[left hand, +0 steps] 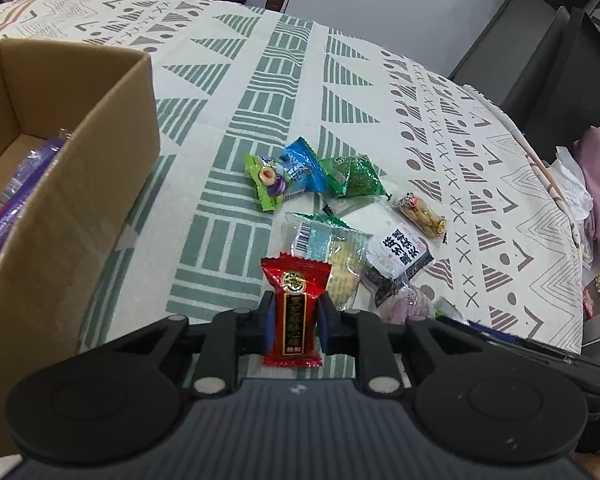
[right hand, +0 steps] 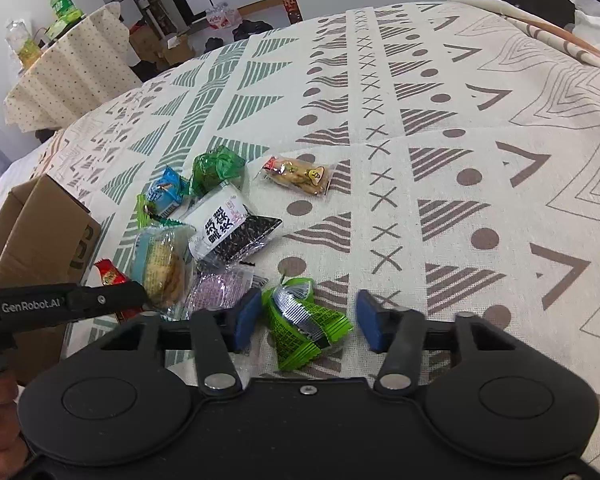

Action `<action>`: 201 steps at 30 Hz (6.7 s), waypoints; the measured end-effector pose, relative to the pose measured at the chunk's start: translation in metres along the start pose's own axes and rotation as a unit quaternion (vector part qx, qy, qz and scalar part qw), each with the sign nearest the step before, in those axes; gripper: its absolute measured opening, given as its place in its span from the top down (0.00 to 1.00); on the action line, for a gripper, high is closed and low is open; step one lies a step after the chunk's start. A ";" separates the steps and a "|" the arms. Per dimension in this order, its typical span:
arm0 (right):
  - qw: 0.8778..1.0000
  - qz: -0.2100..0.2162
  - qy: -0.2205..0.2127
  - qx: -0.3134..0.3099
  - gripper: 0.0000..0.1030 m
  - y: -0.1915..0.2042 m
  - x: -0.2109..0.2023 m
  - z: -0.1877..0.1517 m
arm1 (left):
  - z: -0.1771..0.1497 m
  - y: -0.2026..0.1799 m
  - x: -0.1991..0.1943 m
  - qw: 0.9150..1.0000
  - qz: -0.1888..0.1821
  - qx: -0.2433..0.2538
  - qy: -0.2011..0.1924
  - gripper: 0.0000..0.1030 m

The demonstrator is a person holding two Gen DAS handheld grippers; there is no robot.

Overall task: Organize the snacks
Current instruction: 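Grasp the red candy pack with the left gripper while the right grasps the green snack, then carry the red candy pack and green snack into the box and release both, then move both grippers back over the remaining snacks, then grasp the round bread pack with the left gripper while the right grasps the purple pastry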

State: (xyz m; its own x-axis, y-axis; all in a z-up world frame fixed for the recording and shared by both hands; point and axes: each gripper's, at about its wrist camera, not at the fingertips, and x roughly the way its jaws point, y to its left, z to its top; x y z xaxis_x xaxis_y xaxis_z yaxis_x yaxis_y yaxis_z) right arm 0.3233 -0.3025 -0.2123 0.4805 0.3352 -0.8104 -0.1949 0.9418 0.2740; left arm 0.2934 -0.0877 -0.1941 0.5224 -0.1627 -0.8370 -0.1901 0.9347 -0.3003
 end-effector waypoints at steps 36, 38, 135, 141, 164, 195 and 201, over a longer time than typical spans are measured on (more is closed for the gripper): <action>0.991 0.076 -0.105 -0.015 0.74 0.054 -0.083 -0.009 | -0.010 0.007 -0.127 0.995 0.029 -0.006 -0.100 0.81; 0.991 0.078 -0.109 -0.016 0.74 0.058 -0.086 -0.010 | -0.010 0.012 -0.131 0.994 0.030 -0.010 -0.103 0.81; 0.988 0.092 -0.119 0.014 0.07 0.111 -0.121 0.001 | 0.005 0.062 -0.164 0.992 0.049 -0.049 -0.106 0.05; 0.989 0.080 -0.122 0.027 0.06 0.086 -0.127 0.001 | 0.003 0.044 -0.155 0.994 0.038 -0.039 -0.099 0.05; 0.992 0.052 -0.092 0.072 0.16 0.024 -0.108 -0.007 | 0.003 0.008 -0.095 0.997 0.004 -0.033 -0.070 0.07; 0.998 0.006 0.016 0.057 0.31 0.023 -0.009 0.000 | 0.020 -0.002 0.026 0.999 -0.034 -0.032 0.014 0.34; 0.998 0.008 0.021 0.052 0.32 0.025 0.001 0.000 | 0.018 -0.006 0.034 0.999 -0.025 -0.024 0.014 0.47</action>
State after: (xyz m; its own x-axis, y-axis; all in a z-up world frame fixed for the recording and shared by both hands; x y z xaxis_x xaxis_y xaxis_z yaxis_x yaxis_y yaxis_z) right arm 0.3189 -0.2790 -0.2060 0.4407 0.3507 -0.8263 -0.1115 0.9348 0.3372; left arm 0.3271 -0.0929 -0.2124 0.5088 -0.2175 -0.8330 -0.2047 0.9092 -0.3625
